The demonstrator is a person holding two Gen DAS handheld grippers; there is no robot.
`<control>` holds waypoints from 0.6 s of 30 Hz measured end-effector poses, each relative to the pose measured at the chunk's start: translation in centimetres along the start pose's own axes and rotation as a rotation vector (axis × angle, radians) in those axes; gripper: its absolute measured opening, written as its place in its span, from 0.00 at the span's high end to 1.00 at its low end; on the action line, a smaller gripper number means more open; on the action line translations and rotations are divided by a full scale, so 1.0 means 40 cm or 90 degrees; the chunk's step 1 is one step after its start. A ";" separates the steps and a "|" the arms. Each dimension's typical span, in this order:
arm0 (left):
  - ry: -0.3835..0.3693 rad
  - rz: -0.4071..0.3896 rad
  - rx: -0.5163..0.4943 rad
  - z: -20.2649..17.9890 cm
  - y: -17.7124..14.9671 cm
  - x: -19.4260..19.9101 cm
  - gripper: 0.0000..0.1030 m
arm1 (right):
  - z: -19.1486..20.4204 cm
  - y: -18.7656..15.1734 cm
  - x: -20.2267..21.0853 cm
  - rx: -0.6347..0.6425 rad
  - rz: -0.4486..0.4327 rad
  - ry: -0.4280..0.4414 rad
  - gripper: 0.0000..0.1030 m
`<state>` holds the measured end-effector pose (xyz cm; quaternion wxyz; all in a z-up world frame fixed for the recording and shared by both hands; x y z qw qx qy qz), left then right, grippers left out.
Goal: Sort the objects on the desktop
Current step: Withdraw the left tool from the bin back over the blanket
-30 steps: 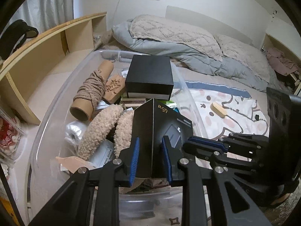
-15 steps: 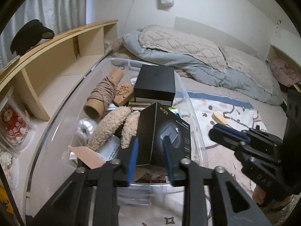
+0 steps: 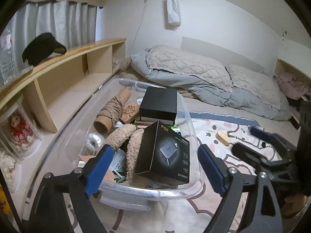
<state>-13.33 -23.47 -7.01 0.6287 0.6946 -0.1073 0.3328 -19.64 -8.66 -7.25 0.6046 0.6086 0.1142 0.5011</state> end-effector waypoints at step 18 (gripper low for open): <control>-0.005 -0.048 -0.018 -0.067 0.032 0.046 0.11 | -0.044 0.033 0.124 0.044 -0.041 -0.062 0.00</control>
Point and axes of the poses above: each gripper's, at about its wrist camera, not at the fingertips, and x roughly against the way its jaws point, z to its left, y to its top, the point moved 9 cm from there along -x, roughly the way its jaws point, and after that the axes turned 9 degrees about y, right-handed, at the moved point
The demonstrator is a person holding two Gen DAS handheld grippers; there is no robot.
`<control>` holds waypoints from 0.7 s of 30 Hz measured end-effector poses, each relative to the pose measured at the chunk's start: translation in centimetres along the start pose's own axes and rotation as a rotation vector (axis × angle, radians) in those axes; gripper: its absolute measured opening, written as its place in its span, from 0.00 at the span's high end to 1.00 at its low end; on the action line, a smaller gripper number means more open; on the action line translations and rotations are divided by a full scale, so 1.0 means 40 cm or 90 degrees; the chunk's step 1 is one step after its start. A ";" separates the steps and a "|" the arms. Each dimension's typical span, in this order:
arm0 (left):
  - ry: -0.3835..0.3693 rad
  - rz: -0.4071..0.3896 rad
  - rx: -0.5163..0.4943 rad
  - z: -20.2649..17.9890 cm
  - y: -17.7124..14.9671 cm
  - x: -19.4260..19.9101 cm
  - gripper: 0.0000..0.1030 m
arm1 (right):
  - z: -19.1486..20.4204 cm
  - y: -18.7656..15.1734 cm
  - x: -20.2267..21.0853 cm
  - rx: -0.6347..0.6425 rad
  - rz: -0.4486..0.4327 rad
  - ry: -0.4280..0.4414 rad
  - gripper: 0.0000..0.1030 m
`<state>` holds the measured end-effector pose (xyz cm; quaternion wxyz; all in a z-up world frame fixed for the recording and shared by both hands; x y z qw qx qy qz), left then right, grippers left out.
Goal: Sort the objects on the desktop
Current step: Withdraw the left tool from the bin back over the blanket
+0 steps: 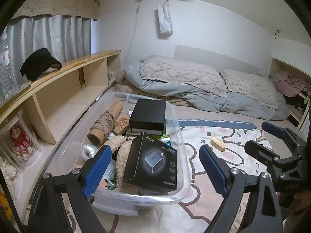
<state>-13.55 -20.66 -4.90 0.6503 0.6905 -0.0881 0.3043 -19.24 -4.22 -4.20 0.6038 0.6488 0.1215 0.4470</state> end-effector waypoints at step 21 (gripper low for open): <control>-0.041 -0.075 0.000 -0.172 0.078 0.034 0.00 | -0.240 0.017 0.205 -0.002 -0.027 -0.128 0.00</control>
Point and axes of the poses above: each gripper's, at about its wrist camera, not at the fingertips, and x roughly against the way its jaws point, z to its left, y to its top, the point moved 9 cm from there along -x, roughly the way its jaws point, and after that the axes turned 9 degrees about y, right-handed, at the moved point
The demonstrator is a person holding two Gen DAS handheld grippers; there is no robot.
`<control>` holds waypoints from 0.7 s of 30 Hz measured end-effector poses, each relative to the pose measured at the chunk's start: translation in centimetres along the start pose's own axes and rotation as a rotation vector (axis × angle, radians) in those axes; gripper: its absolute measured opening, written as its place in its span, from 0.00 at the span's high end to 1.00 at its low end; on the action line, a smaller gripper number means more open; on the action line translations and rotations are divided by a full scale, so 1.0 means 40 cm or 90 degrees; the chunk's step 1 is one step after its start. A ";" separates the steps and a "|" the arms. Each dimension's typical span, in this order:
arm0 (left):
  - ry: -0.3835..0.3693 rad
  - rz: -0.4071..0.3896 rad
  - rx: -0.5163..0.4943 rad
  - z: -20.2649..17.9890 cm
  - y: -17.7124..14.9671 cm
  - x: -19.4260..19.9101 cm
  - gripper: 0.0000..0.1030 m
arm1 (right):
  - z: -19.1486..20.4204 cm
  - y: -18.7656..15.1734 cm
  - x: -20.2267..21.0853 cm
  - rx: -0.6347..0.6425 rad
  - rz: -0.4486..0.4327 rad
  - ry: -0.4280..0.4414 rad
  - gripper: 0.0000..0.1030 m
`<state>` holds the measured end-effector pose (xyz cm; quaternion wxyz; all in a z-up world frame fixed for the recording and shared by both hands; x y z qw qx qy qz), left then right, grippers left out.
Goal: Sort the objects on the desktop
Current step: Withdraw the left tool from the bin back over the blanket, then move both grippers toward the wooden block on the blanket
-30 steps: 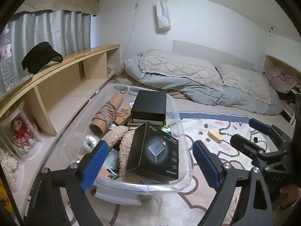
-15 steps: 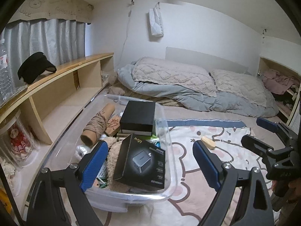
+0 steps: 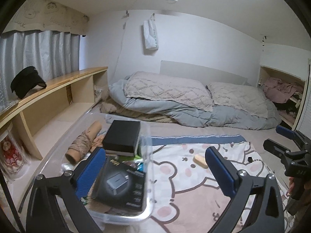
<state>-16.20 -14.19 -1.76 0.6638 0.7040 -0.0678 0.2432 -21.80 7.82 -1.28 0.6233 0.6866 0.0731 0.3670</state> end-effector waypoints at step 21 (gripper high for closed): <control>-0.044 -0.019 -0.029 -0.284 0.005 -0.136 0.00 | -0.399 -0.112 0.003 -0.066 0.077 -0.133 0.00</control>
Point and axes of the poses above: each gripper's, at about its wrist camera, not at the fingertips, and x roughly against the way its jaws point, z to its left, y to its top, the point moved 9 cm from there along -x, roughly the way its jaws point, and after that the axes turned 9 degrees about y, right-handed, at the moved point
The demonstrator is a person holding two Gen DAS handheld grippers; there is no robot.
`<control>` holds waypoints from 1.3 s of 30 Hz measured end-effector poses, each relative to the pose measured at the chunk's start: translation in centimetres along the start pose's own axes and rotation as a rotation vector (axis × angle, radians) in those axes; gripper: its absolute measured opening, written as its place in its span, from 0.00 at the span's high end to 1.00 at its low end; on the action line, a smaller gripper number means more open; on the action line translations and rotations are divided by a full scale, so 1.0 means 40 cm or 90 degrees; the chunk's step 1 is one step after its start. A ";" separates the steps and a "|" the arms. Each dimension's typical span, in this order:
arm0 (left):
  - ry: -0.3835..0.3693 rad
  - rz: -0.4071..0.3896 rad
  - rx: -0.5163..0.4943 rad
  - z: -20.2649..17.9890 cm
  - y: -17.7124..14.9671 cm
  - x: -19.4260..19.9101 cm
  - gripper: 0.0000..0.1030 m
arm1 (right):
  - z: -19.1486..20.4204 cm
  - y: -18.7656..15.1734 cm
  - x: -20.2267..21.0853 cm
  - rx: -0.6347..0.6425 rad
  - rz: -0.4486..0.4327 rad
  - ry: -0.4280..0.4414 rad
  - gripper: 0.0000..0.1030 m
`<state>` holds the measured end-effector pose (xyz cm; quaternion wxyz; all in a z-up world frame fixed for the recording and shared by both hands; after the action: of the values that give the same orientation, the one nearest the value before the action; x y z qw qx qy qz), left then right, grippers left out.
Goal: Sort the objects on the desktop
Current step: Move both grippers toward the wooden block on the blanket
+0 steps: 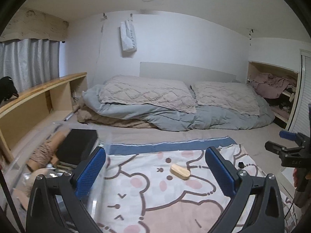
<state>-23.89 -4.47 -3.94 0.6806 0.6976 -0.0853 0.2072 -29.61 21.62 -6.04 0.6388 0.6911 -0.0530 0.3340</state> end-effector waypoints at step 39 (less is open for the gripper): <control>-0.029 0.282 0.063 -0.192 -0.373 -0.676 0.00 | -0.556 -0.374 -0.538 -0.349 0.192 -0.094 0.84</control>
<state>-43.55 -0.44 -28.63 0.5814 0.6985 -0.2415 0.3400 -47.49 37.11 -30.97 0.7387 0.5000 -0.2889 0.3476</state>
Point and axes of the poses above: each gripper's, at about its wrist camera, not at the fingertips, and x roughly against the way its jaws point, z to its left, y to its top, the point moved 9 cm from there along -x, roughly the way its jaws point, and after that the axes turned 9 degrees about y, right-handed, at the moved point
